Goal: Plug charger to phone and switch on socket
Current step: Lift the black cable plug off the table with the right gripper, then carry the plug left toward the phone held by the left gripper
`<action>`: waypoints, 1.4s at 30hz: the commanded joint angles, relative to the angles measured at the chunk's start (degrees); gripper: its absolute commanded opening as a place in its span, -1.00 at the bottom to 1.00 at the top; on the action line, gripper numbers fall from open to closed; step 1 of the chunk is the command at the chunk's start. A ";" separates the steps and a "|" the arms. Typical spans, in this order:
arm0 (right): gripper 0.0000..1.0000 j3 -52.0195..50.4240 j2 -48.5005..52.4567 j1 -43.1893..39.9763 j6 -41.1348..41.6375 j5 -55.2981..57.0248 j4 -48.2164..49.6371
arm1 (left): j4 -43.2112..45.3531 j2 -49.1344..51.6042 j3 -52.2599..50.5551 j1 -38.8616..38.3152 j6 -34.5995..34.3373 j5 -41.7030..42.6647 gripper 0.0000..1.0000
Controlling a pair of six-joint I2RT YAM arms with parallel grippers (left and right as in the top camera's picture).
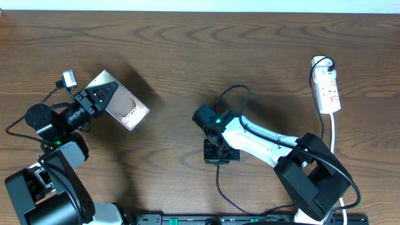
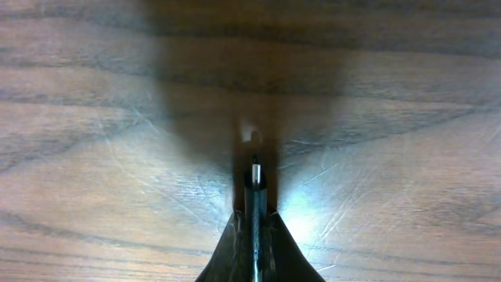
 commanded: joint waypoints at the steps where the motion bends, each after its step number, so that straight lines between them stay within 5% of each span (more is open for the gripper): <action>1: -0.98 -2.19 1.81 0.20 -6.29 -3.54 2.89 | 0.68 -0.72 0.24 0.31 0.79 1.14 -0.85; 10: -0.98 -2.12 1.81 -5.35 -31.95 -35.30 25.05 | 0.68 -0.72 0.24 0.31 0.76 1.14 -0.85; 22: -0.98 -2.12 1.81 -6.99 -53.68 -57.88 29.57 | 0.68 -0.72 0.24 0.31 0.76 1.44 -0.85; 42: -0.98 -2.14 1.81 -6.93 -52.59 -67.82 40.65 | 0.68 -0.72 0.24 0.28 0.72 5.29 -0.85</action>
